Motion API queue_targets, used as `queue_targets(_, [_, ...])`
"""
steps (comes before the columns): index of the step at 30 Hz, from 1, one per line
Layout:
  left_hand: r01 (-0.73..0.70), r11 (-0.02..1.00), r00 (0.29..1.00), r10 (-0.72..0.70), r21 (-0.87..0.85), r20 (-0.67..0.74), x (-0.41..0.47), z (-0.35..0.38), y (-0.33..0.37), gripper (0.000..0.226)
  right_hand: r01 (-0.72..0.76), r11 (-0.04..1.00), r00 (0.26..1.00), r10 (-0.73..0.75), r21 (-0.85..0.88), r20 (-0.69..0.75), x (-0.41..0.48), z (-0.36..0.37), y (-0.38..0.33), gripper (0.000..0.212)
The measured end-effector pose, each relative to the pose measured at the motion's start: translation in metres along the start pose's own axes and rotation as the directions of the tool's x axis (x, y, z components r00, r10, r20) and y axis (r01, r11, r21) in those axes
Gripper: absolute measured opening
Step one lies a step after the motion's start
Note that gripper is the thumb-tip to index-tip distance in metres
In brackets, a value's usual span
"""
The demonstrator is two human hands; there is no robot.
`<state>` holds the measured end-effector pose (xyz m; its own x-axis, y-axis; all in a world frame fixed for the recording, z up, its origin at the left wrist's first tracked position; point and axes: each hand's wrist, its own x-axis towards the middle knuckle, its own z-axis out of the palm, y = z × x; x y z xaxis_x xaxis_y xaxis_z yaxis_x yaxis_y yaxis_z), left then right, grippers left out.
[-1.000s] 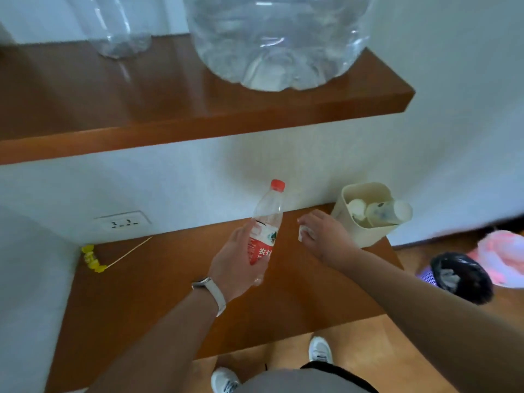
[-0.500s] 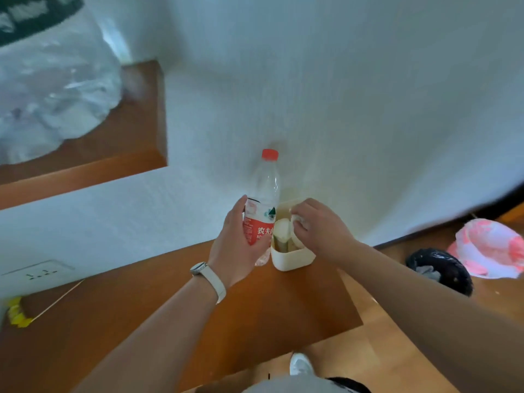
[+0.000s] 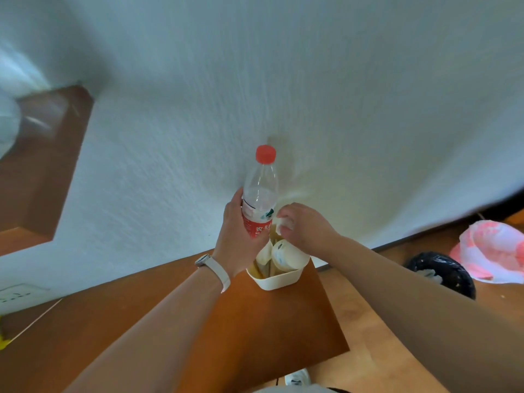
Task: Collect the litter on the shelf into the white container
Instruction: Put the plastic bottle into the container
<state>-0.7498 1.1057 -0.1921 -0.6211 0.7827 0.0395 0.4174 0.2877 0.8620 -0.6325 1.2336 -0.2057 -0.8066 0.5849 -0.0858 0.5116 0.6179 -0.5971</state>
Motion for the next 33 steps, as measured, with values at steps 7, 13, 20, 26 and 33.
queue_targets(7, [0.018,0.999,0.999,-0.016,-0.039,0.036,0.015,0.009,-0.005,0.079,0.015,1.000,1.000,-0.015,0.003,0.022,0.007,-0.005,0.021,0.030])
queue_targets(13, [0.058,0.997,0.994,-0.053,-0.056,0.091,0.024,0.019,-0.018,0.075,-0.004,0.999,1.000,0.004,0.045,0.004,0.009,-0.004,0.026,0.027])
queue_targets(20, [0.024,0.998,0.997,-0.020,-0.057,0.075,0.030,0.030,-0.021,0.077,-0.077,0.987,0.996,0.082,0.143,-0.034,0.007,0.004,0.031,0.021])
queue_targets(26, [-0.025,0.999,0.996,0.028,-0.037,0.086,0.029,0.044,-0.025,0.073,-0.149,0.964,0.982,0.170,0.222,-0.081,-0.002,0.006,0.032,0.016])
queue_targets(33, [-0.012,0.999,0.989,0.006,0.040,0.147,0.033,0.048,-0.033,0.074,-0.156,0.962,0.985,0.168,0.223,-0.038,-0.015,0.002,0.036,0.017])
